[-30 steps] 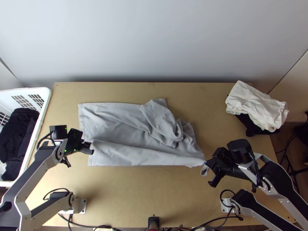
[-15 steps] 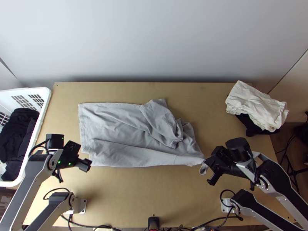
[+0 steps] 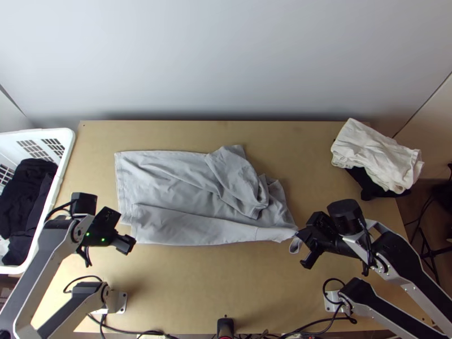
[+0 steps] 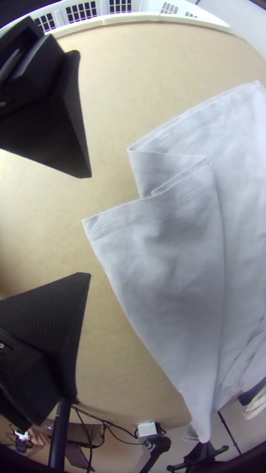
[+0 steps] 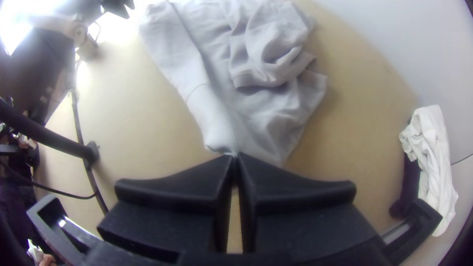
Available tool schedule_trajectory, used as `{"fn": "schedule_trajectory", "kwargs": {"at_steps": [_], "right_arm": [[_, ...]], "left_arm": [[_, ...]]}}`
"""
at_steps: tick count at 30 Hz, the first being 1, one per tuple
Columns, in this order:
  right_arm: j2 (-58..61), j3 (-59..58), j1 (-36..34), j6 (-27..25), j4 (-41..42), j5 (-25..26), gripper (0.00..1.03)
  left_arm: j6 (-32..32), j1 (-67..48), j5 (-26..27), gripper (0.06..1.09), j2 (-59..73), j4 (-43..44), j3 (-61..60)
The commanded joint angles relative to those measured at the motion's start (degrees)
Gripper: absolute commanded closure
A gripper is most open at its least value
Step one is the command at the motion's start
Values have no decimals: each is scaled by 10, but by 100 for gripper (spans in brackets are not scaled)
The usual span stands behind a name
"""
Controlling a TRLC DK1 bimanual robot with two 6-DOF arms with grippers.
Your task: Fold the t-shirt
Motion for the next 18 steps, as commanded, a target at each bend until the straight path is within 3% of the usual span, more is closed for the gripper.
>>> {"fn": "schedule_trajectory", "kwargs": {"at_steps": [1,6,18], "right_arm": [[2,0,-7,2,8,0,100],[2,1,-13,2,10,0,100],[9,4,-17,3,15,0,100]], "left_arm": [[-3,-6,1,19,63,29,-1],[-4,-14,5,34,92,33,-1],[-8,-31,13,41,130,60,-5]]}}
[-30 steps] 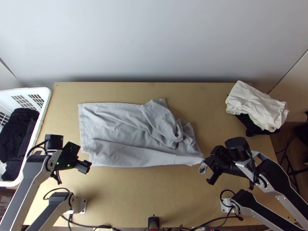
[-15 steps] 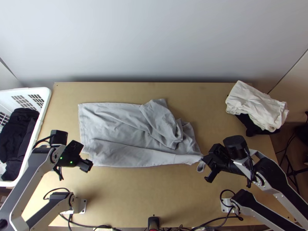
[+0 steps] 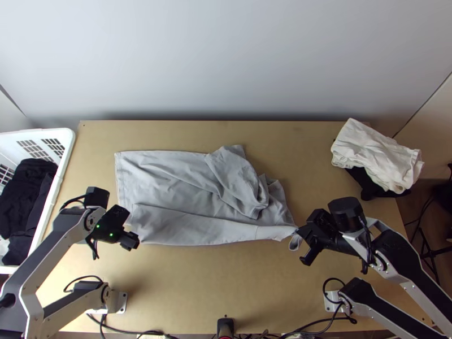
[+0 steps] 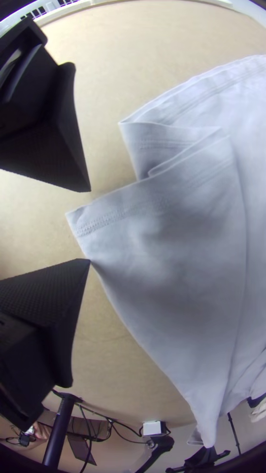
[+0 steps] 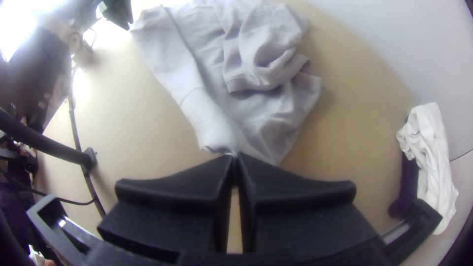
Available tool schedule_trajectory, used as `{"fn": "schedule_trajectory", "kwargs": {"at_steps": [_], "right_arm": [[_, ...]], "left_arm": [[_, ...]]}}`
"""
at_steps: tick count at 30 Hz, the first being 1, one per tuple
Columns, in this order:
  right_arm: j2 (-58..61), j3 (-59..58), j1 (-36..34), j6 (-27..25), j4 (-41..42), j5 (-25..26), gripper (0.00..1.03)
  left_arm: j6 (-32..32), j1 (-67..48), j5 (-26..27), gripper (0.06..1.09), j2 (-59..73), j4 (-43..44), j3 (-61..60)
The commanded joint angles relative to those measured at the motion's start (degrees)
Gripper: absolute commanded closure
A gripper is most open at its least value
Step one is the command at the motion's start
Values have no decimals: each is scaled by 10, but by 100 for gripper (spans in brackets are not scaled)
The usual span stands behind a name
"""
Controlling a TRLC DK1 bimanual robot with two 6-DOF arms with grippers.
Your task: Fold the t-shirt
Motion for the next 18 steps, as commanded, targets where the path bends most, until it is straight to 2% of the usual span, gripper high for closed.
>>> {"fn": "schedule_trajectory", "kwargs": {"at_steps": [1,2,5,9,13,18], "right_arm": [[3,3,-3,1,2,0,100],[3,3,-3,1,2,0,100],[3,5,-5,1,2,0,100],[2,7,-11,1,5,0,100],[1,13,-18,1,12,0,100],[2,34,-28,0,19,1,100]], "left_arm": [[-5,-8,4,41,26,15,-3],[-5,-10,4,42,28,16,-4],[-12,-14,7,60,34,20,-5],[-23,-17,12,103,34,24,-3],[-42,-24,14,105,14,3,27],[-71,-25,36,105,-9,-53,137]]}}
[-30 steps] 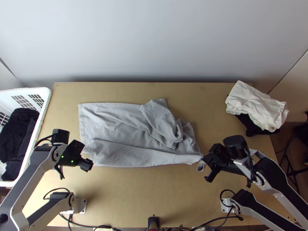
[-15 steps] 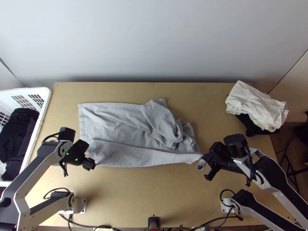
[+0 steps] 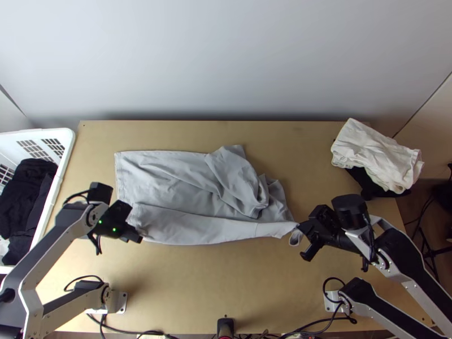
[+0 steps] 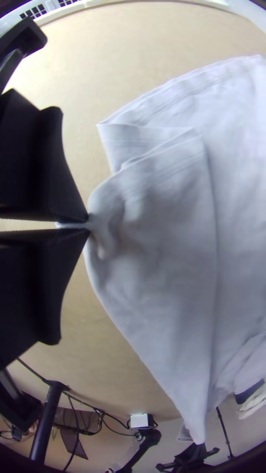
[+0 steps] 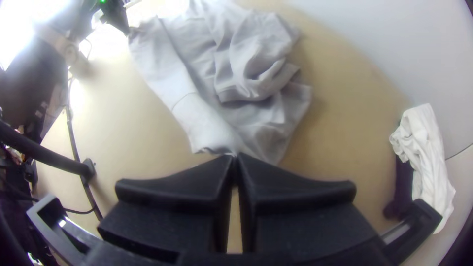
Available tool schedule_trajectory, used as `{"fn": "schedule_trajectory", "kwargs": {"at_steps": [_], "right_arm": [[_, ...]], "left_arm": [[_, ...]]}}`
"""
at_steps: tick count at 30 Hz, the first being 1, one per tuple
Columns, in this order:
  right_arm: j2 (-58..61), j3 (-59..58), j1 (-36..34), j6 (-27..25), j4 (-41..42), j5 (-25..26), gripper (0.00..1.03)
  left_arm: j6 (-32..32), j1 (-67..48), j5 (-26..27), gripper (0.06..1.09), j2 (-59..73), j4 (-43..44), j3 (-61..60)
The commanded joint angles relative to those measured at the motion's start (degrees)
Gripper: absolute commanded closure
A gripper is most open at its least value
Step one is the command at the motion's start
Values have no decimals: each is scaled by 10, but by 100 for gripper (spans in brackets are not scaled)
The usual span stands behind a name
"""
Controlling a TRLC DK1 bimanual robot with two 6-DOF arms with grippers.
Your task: Fold the t-shirt
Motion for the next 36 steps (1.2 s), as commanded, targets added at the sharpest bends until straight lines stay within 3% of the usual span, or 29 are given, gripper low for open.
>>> {"fn": "schedule_trajectory", "kwargs": {"at_steps": [1,13,19,27,36], "right_arm": [[2,27,-13,-2,9,1,100],[25,150,-43,-4,17,2,100],[24,211,-50,0,28,13,100],[15,276,-50,4,71,50,100],[2,340,-49,-40,151,101,100]], "left_arm": [[-40,-3,25,105,-22,-57,126],[-114,3,40,105,-14,-110,410],[-122,11,37,105,-12,-120,513],[-143,18,-5,105,-13,-95,654],[-140,29,-46,105,-18,-43,789]]}}
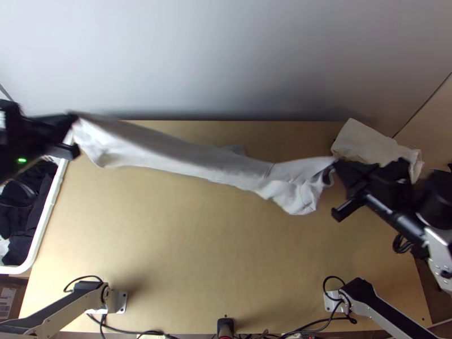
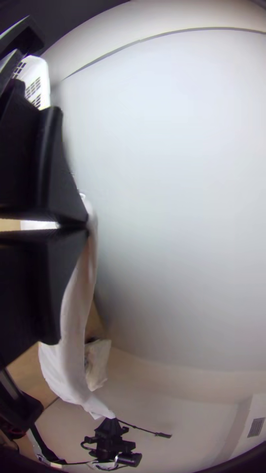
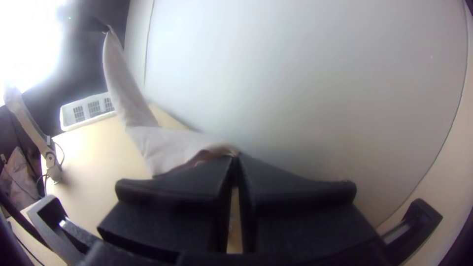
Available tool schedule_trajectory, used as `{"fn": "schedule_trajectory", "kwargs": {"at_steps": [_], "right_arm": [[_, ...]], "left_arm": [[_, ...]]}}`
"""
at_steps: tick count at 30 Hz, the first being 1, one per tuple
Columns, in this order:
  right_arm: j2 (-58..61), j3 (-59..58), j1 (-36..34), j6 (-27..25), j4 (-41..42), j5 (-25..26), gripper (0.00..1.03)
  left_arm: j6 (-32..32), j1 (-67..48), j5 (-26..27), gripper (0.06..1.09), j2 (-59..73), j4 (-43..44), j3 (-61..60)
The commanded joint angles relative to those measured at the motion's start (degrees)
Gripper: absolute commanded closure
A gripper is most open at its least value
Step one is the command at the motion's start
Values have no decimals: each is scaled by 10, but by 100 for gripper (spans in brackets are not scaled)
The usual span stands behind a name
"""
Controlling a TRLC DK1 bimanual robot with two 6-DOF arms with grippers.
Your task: Fold the t-shirt
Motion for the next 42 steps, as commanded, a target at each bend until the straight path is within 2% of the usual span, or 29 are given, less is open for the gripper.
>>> {"fn": "schedule_trajectory", "kwargs": {"at_steps": [1,15,23,28,31,34,42], "right_arm": [[-9,52,1,-28,48,32,100],[-50,129,2,-65,125,42,100],[-82,170,0,-63,121,41,100],[-111,174,-1,-41,66,40,100],[-127,137,-2,-32,38,39,100],[-148,62,4,-31,43,37,100],[-116,-86,17,-15,131,38,100]], "left_arm": [[2,5,-35,105,-3,26,111],[29,44,-79,105,-114,153,120],[37,63,-76,105,-152,134,118],[41,64,-53,105,-158,76,116],[41,64,-47,105,-158,49,93],[35,64,-47,105,-164,45,34],[26,58,-21,105,-183,67,-166]]}}
